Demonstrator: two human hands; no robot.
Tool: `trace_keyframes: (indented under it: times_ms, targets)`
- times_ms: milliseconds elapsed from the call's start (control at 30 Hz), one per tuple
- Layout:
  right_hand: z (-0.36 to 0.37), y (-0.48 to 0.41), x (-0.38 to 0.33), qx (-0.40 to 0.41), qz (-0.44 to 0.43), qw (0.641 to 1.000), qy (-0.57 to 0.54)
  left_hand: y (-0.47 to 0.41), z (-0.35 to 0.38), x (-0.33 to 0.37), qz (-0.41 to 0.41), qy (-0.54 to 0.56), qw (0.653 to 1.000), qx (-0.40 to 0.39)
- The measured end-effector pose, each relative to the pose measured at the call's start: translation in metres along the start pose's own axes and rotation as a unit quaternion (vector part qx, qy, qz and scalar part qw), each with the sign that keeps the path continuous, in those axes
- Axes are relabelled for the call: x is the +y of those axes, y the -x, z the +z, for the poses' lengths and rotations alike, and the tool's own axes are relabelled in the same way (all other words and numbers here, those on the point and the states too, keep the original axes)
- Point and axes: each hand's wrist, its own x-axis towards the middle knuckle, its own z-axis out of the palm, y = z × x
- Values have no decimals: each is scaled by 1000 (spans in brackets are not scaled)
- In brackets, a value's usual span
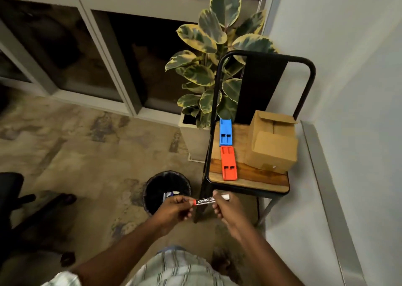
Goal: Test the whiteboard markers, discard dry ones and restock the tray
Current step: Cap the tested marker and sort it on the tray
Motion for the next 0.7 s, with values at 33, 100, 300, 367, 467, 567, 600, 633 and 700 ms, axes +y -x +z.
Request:
trace_keyframes:
  times_ms: [33, 100, 300, 367, 467, 567, 600, 633, 700]
  targets:
    - [1, -8, -1, -10, 13, 1000, -13, -1, 0, -1, -13, 16, 1000, 17]
    - [4, -20, -3, -26, 34, 998, -36, -6, -5, -4, -38, 34, 998, 47]
    - [17, -50, -10, -73, 38, 997, -6, -36, -37, -1, -73, 78, 986, 125]
    - [25, -58, -11, -78, 32, 996, 34, -44, -50, 1, -80, 75, 984, 142]
    - [34, -69, -12, -104, 22, 990, 96, -61, -78, -1, -100, 49, 972, 209]
    - [38, -83, -15, -118, 23, 980, 156, -87, -107, -6, -130, 33, 953, 273]
    - [38, -90, -17, -115, 19, 976, 182, -99, -115, -4, -136, 34, 951, 275]
    - [38, -98, -20, -111, 10, 972, 209, -111, -121, -3, -140, 32, 952, 269]
    - [39, -116, -27, -103, -2, 960, 259, -139, -131, 2, -156, 20, 954, 254]
